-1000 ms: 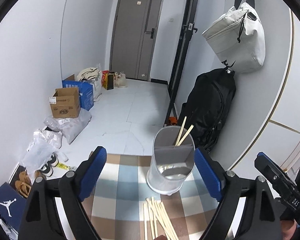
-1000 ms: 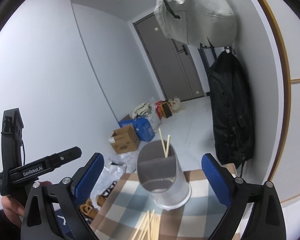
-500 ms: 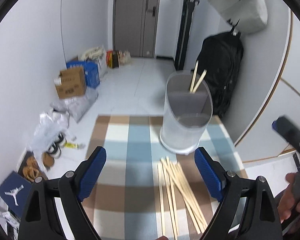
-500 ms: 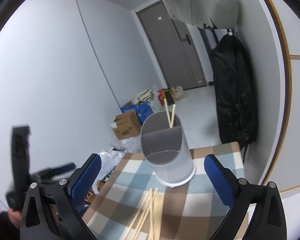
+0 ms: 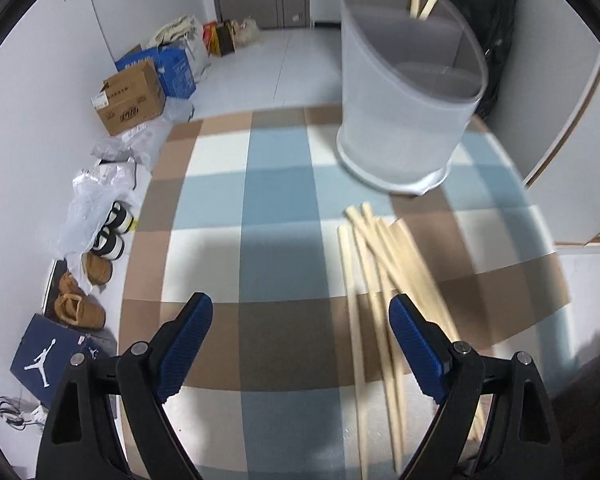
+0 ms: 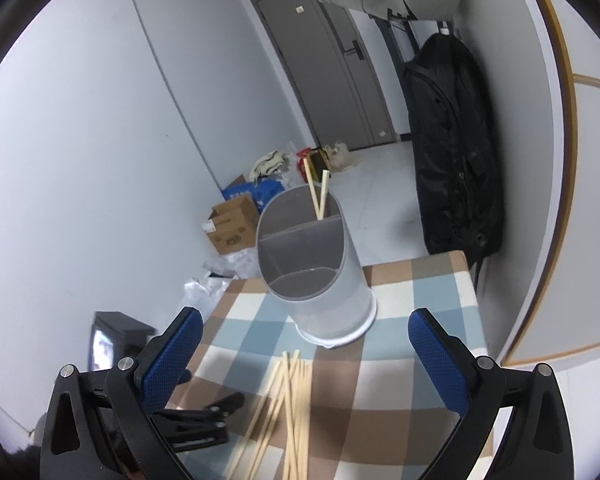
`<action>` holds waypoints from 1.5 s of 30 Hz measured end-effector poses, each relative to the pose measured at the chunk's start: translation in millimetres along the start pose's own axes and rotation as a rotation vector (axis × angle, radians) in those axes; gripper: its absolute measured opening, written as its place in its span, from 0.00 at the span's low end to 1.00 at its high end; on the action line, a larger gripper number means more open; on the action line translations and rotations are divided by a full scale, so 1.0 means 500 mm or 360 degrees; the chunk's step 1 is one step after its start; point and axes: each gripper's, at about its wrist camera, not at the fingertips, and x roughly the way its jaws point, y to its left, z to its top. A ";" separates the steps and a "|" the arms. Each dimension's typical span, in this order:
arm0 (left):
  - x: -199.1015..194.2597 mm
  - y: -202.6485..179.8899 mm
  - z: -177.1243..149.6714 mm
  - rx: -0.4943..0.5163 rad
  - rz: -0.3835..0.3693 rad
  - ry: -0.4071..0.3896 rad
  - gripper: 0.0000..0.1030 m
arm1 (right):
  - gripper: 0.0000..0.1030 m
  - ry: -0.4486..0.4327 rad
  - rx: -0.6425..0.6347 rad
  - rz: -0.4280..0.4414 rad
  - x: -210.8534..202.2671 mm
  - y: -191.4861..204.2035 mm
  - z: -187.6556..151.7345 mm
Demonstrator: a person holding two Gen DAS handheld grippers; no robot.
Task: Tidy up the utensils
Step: 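Lower the left gripper onto the pile and grasp another chopstick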
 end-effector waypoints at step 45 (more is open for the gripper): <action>-0.005 0.036 0.075 -0.0150 -0.0315 -0.0005 0.02 | 1.00 0.0289 0.0131 -0.0008 0.117 -0.025 -0.005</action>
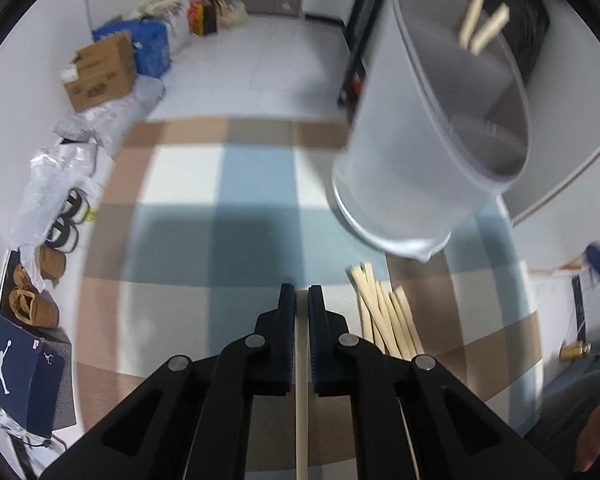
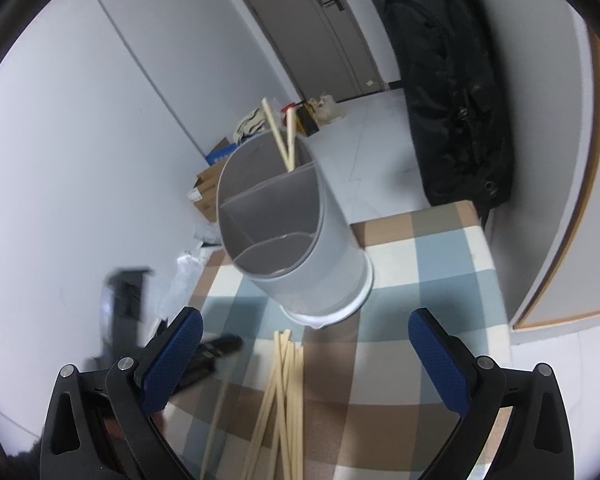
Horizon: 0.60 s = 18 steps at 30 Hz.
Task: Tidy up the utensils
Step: 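Grasp a chopstick with the right gripper while the left holds its chopstick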
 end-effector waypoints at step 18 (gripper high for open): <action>-0.112 0.088 0.028 -0.0212 -0.0206 -0.0335 0.02 | 0.51 0.0445 -0.0364 -0.0002 0.137 0.091 -0.068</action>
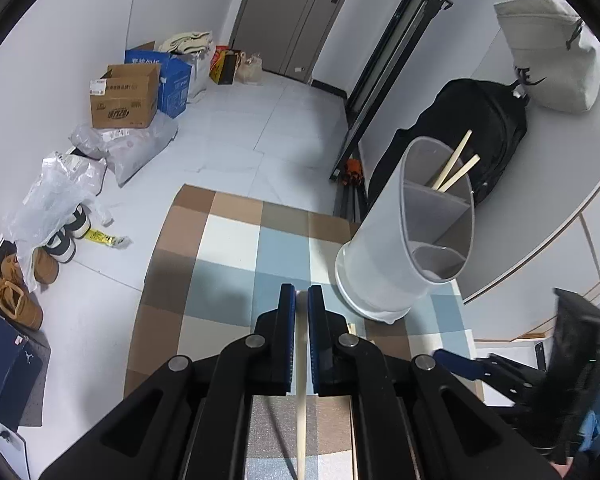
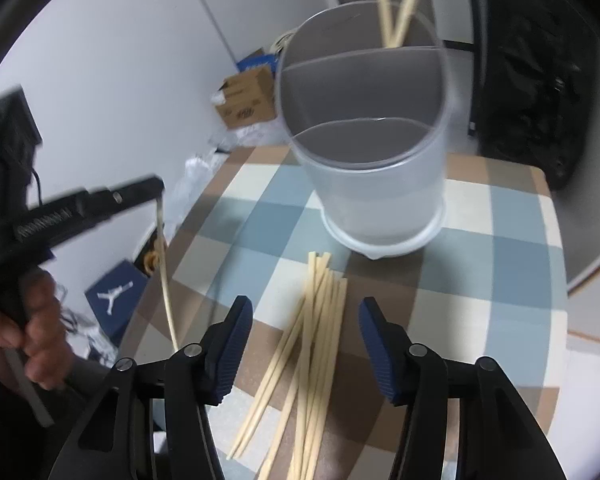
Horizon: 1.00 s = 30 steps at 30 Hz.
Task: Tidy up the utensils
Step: 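Grasp a chopstick with the right gripper while the left holds its chopstick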
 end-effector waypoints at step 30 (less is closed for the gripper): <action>-0.047 0.075 0.016 -0.0186 -0.0093 -0.0072 0.02 | 0.07 0.0399 -0.0442 -0.0462 0.203 0.082 0.077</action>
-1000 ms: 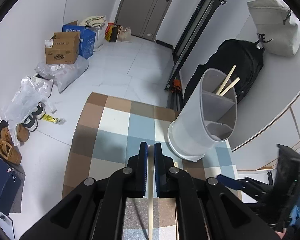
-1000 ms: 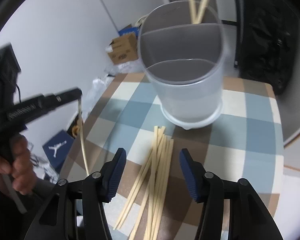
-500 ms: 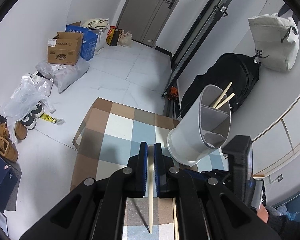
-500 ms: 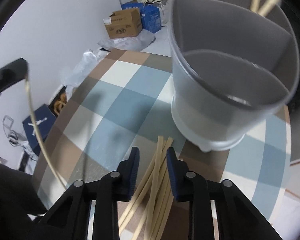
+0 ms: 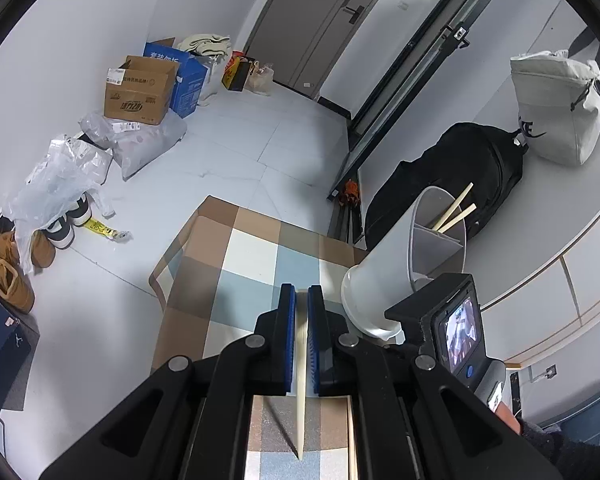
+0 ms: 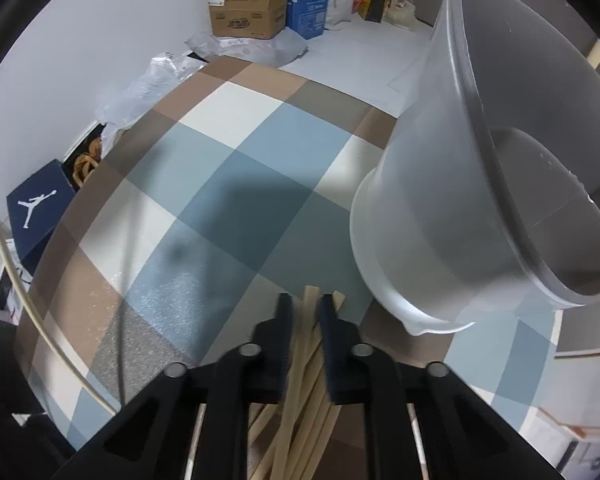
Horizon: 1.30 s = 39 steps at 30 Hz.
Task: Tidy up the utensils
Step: 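Grasp a chopstick with the right gripper while the left holds its chopstick, then lift both held chopsticks and carry them over the white holder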
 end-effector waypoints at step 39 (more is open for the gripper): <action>-0.066 -0.196 -0.033 0.0459 -0.0070 -0.0114 0.02 | 0.06 -0.1106 0.0642 0.0334 -0.377 -0.169 -0.142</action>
